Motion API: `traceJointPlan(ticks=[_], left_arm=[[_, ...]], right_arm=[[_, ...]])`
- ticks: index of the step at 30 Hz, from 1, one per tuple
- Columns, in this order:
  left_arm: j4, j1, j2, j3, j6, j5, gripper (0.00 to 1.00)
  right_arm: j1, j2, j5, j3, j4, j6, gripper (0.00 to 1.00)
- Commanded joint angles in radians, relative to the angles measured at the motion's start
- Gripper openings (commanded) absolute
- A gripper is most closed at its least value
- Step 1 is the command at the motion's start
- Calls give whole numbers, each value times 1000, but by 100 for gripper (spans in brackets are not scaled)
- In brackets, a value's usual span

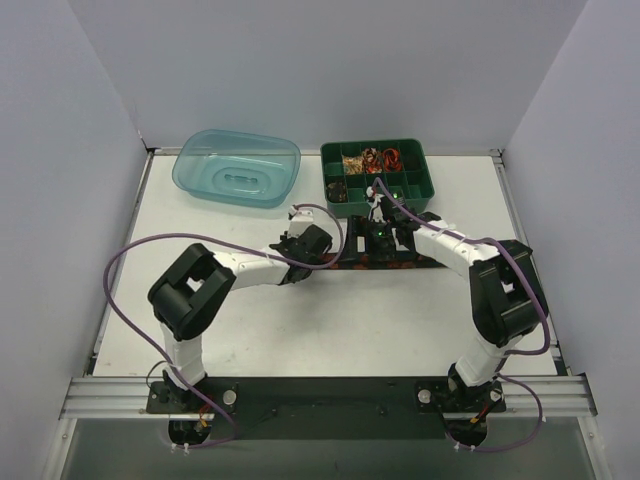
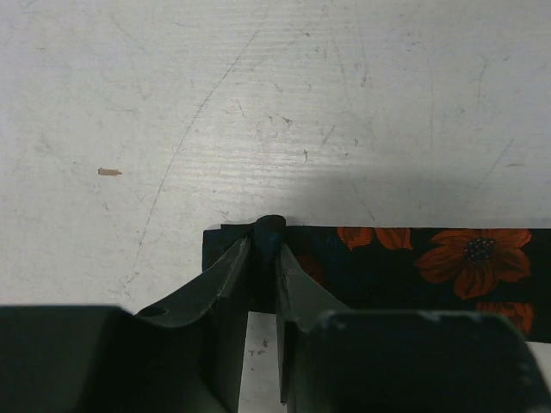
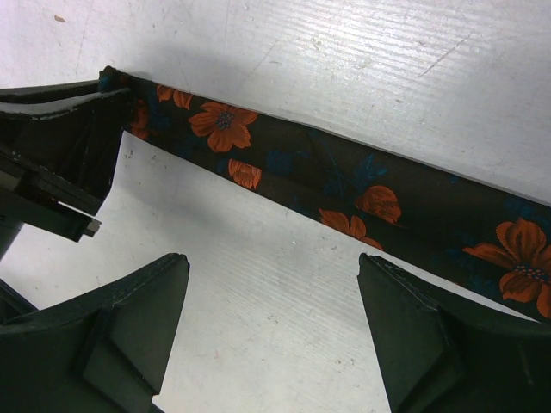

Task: Roll the ties
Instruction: Roll the tie at the center of the board.

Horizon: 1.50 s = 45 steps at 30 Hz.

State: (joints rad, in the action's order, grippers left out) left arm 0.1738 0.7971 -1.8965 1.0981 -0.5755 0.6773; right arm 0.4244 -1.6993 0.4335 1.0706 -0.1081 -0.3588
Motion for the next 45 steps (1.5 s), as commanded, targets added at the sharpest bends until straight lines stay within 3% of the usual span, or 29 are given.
traceJointPlan(ticks=[1,3,7,13,18,21,40,45], left_arm=[[-102,-41,20,-105,-53,-222,33],[-146,-53,39,-133,-58,-268,41],[-206,-90,42,-168,-73,-334,48],[-264,-102,54,-210,-81,-389,50],[-326,-114,73,-254,-93,-415,49],[-345,-125,83,-273,-107,-417,42],[-488,-179,97,-359,-126,-512,46],[-494,-184,99,-371,-130,-506,38]], right_arm=[[-3,-13,14,6,4,3,82],[-3,-17,16,11,2,3,82],[-4,-20,19,15,-1,4,82],[-3,-20,21,17,-5,9,82],[-3,-22,24,20,-7,11,82],[-1,-23,27,23,-8,12,82],[2,-42,42,31,-15,12,82],[7,-49,47,34,-16,14,82]])
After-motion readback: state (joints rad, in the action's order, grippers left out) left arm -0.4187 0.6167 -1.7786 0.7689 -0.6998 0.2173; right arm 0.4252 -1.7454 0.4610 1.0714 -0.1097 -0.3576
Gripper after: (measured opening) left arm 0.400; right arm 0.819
